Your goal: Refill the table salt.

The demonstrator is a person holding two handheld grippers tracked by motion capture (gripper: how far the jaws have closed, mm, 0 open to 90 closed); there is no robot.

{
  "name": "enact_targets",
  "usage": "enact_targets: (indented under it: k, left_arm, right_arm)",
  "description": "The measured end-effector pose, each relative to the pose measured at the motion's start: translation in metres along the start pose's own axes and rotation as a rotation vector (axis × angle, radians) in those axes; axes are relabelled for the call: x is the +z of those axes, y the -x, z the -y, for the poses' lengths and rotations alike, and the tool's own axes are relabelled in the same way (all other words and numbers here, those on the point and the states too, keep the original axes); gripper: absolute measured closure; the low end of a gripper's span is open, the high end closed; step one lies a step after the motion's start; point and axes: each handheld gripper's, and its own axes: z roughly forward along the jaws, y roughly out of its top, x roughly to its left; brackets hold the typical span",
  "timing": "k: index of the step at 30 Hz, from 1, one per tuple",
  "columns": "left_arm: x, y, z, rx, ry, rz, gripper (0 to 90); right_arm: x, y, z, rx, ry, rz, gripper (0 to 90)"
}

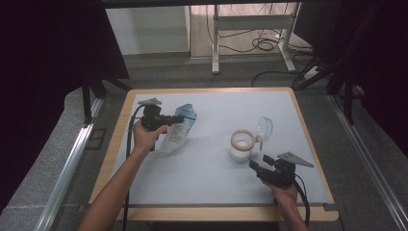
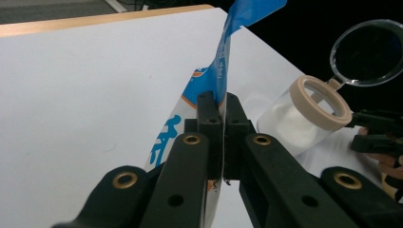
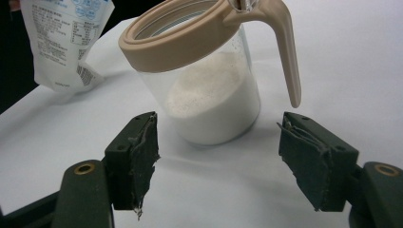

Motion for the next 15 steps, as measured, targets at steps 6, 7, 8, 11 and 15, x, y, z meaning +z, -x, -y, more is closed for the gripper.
enact_targets:
  k: [6, 7, 8, 11, 15]
  left_arm:
    - [-0.010, 0.006, 0.007, 0.038, 0.017, -0.053, 89.7]
    - [-0.011, 0.007, 0.009, 0.044, 0.021, -0.057, 89.7]
    - [-0.012, 0.008, 0.010, 0.046, 0.024, -0.057, 89.6]
    - [-0.017, 0.011, 0.015, 0.057, 0.039, -0.081, 89.4]
    - [-0.027, 0.012, 0.024, 0.057, 0.061, -0.097, 89.3]
  right_arm:
    - [0.000, 0.000, 0.000, 0.007, -0.001, 0.003, 29.8]
    - [0.000, 0.000, 0.000, 0.007, -0.001, 0.004, 29.8]
    - [0.000, 0.000, 0.000, 0.009, 0.000, 0.003, 29.8]
    - [0.000, 0.000, 0.000, 0.007, 0.002, 0.003, 29.8]
    - [-0.001, 0.001, 0.000, 0.009, 0.005, 0.005, 29.8]
